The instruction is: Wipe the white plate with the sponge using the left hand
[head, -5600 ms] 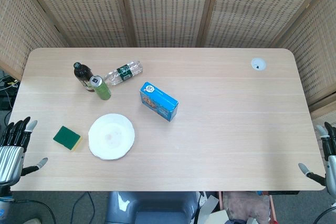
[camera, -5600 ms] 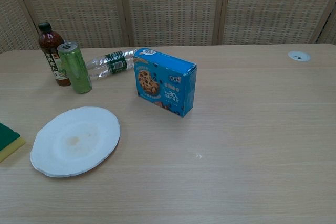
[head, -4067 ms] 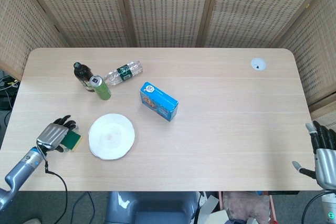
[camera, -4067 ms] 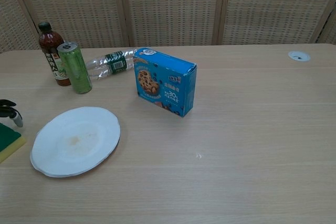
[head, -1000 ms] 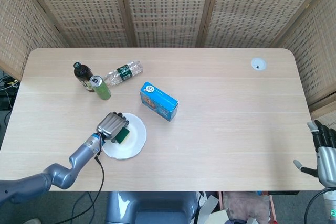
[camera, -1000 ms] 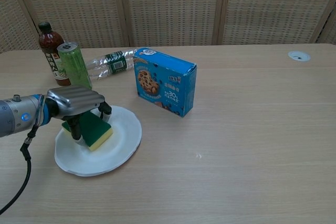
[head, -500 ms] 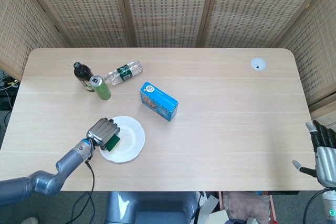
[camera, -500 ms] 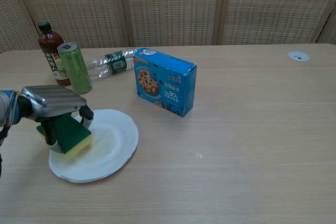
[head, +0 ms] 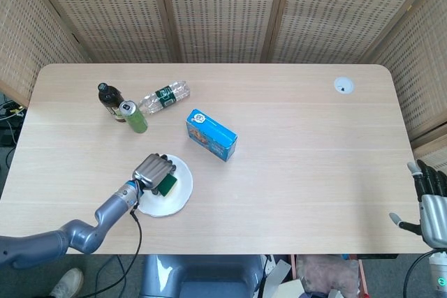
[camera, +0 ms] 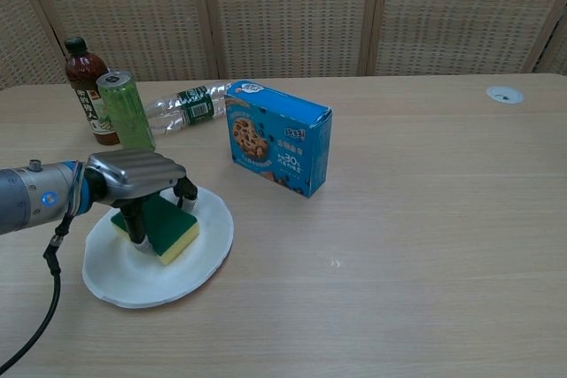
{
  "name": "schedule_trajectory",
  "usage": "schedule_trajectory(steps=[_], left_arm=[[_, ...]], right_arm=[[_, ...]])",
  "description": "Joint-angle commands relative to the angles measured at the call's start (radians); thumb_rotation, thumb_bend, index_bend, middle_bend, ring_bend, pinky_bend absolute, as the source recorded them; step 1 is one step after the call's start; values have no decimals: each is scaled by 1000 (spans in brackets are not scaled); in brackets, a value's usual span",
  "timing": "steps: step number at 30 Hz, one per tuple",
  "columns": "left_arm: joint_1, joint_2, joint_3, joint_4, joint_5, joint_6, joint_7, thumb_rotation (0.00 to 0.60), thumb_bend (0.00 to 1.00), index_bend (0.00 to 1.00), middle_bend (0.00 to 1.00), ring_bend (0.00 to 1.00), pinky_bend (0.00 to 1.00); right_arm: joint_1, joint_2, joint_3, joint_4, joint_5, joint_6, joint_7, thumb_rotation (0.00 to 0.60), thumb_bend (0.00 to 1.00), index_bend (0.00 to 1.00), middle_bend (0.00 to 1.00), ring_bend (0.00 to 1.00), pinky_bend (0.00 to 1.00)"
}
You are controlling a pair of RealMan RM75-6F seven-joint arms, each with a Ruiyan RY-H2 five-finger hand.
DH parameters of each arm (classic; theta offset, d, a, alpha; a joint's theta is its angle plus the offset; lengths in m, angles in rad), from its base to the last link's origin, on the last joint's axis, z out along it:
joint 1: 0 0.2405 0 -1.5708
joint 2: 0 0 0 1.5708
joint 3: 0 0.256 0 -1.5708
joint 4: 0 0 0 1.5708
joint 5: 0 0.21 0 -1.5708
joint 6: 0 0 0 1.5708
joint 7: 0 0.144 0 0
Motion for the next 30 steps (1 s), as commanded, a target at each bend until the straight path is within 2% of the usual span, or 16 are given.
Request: schedule_trajectory(steps=[1, 13, 23, 30], left_arm=[[-8, -12, 12, 13, -23, -12, 36, 600, 103, 518, 413, 268, 364], [21, 113, 106, -114, -68, -25, 117, 600, 116, 518, 413, 268, 364], [30, 207, 45, -207, -10, 43, -13, 600, 124, 518, 413, 268, 364], [25, 273, 68, -285, -41, -15, -37, 600, 126, 518, 413, 268, 364]], right_arm=[[0, 2, 1, 0, 2, -1, 4, 600, 0, 0, 0, 0, 0], [1, 5, -2, -6, 1, -6, 6, 600, 0, 0, 0, 0, 0], [2, 7, -1, -5, 6, -8, 10, 600, 0, 0, 0, 0, 0], [3, 13, 2, -3, 10, -13, 22, 600, 0, 0, 0, 0, 0]])
